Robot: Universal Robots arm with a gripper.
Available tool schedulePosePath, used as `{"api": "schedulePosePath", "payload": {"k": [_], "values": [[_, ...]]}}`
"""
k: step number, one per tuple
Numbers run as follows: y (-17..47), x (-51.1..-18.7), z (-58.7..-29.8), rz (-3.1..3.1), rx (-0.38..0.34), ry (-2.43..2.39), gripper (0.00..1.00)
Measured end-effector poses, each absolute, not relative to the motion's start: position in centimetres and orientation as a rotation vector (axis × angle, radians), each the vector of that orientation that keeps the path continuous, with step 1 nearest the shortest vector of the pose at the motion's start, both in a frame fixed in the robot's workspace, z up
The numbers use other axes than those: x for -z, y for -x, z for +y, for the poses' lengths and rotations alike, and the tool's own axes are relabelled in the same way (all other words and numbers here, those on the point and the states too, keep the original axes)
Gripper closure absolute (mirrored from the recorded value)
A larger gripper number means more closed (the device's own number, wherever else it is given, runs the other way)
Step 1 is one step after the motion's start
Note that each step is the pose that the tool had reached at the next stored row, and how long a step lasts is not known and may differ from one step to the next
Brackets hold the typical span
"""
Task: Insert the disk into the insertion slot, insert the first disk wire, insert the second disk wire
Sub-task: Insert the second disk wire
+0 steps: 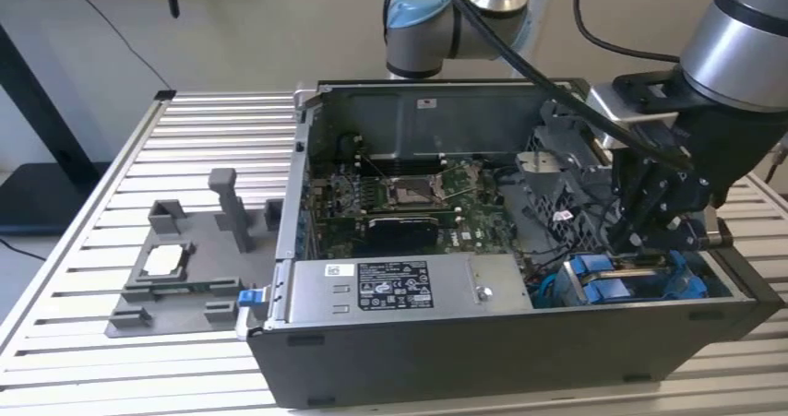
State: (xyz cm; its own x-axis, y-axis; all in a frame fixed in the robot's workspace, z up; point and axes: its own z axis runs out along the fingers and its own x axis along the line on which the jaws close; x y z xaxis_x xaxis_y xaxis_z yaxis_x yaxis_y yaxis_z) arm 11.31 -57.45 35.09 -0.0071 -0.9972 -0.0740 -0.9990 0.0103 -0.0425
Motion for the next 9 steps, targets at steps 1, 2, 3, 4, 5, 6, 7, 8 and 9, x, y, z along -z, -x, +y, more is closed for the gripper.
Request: {"api": "schedulePosePath", "payload": {"k": [1, 2, 3, 4, 5, 6, 7, 8, 9], "values": [[-11.37, -35.02, -57.47, 2.172, -0.036, 2.152, 0.84], [-11.42, -34.96, -57.5, 2.172, -0.039, 2.15, 0.84], [-11.46, -34.9, -57.52, 2.173, -0.041, 2.148, 0.84], [-11.51, -34.85, -57.53, 2.173, -0.042, 2.147, 0.84], [-11.59, -34.81, -57.54, 2.174, -0.044, 2.145, 0.84], [-11.67, -34.76, -57.55, 2.174, -0.046, 2.144, 0.84], [-11.75, -34.72, -57.56, 2.175, -0.047, 2.143, 0.84], [-11.83, -34.67, -57.56, 2.176, -0.048, 2.141, 0.84], [-11.89, -34.64, -57.57, 2.177, -0.049, 2.139, 0.84]]}}
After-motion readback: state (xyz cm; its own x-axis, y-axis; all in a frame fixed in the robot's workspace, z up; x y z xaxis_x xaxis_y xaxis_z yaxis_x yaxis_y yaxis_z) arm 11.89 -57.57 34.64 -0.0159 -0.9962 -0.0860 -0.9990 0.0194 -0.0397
